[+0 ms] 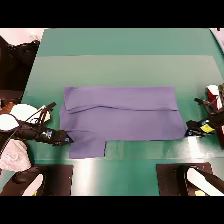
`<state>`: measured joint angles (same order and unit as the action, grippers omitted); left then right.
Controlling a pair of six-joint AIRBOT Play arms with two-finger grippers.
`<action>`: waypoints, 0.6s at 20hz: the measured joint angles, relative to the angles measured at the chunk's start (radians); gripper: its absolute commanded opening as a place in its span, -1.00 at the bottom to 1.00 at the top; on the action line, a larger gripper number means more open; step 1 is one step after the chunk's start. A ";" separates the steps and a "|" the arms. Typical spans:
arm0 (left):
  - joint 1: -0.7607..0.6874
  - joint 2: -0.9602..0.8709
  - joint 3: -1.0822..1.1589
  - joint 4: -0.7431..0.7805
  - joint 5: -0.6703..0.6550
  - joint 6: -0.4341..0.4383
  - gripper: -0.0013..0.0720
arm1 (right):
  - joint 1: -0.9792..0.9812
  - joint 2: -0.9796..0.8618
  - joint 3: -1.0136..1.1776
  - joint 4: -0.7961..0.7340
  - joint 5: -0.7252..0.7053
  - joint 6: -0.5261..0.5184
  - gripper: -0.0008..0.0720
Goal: Fold the shirts.
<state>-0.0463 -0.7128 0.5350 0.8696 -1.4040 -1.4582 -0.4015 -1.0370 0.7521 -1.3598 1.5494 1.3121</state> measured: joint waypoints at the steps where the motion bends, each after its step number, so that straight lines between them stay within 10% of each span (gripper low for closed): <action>1: -0.016 0.006 0.009 -0.022 0.003 -0.003 -0.90 | -0.013 0.026 0.000 -0.003 0.001 -0.002 -0.94; 12: -0.055 0.008 0.212 0.124 0.340 -0.021 -0.90 | -0.044 0.114 0.069 0.184 -0.150 -0.004 -0.94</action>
<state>-0.1009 -0.7048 0.7471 0.9932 -1.0637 -1.4796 -0.4454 -0.9230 0.8215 -1.1759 1.3991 1.3079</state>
